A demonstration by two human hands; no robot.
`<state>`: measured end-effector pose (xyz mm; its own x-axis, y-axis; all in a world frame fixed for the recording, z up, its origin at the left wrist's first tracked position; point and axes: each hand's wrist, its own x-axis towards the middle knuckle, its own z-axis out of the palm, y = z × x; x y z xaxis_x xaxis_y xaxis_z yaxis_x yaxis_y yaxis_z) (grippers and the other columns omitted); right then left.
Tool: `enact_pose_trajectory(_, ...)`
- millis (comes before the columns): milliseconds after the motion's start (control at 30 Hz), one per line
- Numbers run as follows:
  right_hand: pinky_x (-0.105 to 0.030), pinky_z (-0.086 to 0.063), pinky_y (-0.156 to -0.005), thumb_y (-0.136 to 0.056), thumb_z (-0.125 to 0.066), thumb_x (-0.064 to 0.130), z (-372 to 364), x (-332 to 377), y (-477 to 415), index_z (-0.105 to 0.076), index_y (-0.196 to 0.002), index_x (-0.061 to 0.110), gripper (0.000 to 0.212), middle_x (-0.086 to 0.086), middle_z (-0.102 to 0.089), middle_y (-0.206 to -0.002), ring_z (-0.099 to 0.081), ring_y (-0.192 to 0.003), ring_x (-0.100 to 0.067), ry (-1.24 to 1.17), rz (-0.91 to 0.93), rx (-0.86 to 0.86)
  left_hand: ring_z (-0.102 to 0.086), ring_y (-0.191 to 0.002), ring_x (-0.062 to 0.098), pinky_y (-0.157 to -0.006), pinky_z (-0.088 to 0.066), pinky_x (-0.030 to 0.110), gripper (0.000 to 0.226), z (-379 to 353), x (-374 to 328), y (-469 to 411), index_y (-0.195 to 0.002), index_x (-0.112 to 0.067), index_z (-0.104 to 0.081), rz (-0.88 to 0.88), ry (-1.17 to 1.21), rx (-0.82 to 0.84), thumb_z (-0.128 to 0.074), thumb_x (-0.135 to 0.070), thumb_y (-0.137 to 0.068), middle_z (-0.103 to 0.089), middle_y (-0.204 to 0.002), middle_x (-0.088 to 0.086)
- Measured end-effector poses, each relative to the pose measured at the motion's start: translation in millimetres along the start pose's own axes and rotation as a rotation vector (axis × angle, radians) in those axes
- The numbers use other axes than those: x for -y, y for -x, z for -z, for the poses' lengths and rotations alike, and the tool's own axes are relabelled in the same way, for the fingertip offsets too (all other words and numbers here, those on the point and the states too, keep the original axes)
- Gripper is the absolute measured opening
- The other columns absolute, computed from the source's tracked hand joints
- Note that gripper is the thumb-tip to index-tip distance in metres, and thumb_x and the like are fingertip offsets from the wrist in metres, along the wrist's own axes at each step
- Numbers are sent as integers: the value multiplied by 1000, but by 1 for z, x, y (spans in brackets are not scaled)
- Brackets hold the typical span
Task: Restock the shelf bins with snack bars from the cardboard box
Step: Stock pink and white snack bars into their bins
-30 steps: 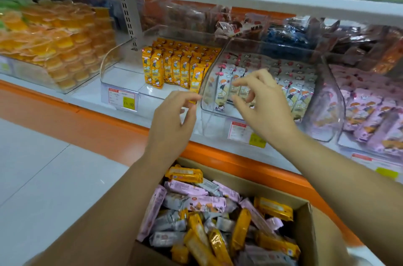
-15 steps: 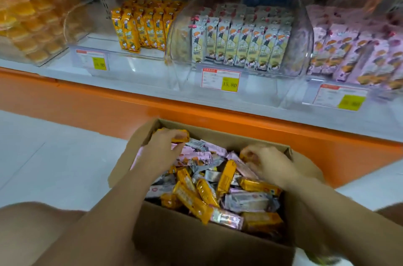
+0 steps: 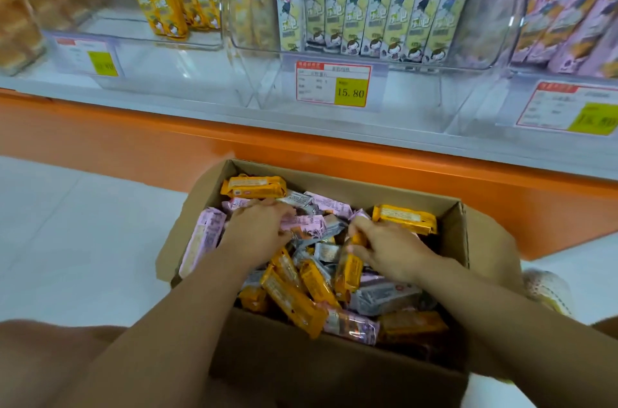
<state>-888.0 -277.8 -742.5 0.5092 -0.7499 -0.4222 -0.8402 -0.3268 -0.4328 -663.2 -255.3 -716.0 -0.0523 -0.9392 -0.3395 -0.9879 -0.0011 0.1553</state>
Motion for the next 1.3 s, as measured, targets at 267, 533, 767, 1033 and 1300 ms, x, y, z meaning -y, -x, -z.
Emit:
enact_pose_trajectory(267, -26, -45, -64, -79, -74, 10, 21, 5, 7, -46, -111, 20, 43, 6, -51, -87, -50, -68, -9, -532, -61, -152, -43, -126, 28, -104, -38, 48, 51, -2, -2, -5, -139, -36, -41, -28, -153, 125, -53, -15, -95, -41, -139, 4)
enact_pose_trajectory(533, -21, -34, -73, -77, -76, 17, 67, -3, 44, -58, -97, 29, 29, 3, -49, -103, -49, -90, -12, -318, -52, -360, -55, -110, 23, -90, -48, 39, 51, 16, -22, 6, -143, -32, -37, -104, 224, 98, -54, -30, -95, -50, -135, 6)
enact_pose_trajectory(767, -17, -35, -50, -77, -77, 20, 86, 0, 78, -53, -80, 18, 24, 1, -61, -72, -50, -55, -8, -467, -60, -539, -53, -98, 5, -93, -44, 31, 50, 30, -48, 12, -131, -27, -51, -141, 601, 35, -68, -36, -85, -59, -104, -13)
enact_pose_trajectory(1033, -42, -50, -74, -74, -79, 17, 118, 14, 110, -55, -76, 22, 24, -7, -64, -84, -60, -76, -20, -573, 71, -434, -47, -100, -15, -84, -36, 12, 38, 91, -89, 37, -115, -39, -55, -258, 874, -128, -71, -37, -80, -54, -111, -26)
enact_pose_trajectory(1300, -13, -40, -70, -78, -72, 34, 181, 38, 141, -47, -115, 41, 45, 19, -58, -102, -51, -83, -2, -315, 220, -631, -59, -88, -5, -80, -48, 19, 18, 169, -127, 55, -96, -36, -60, -467, 791, -347, -71, -35, -81, -65, -92, -17)
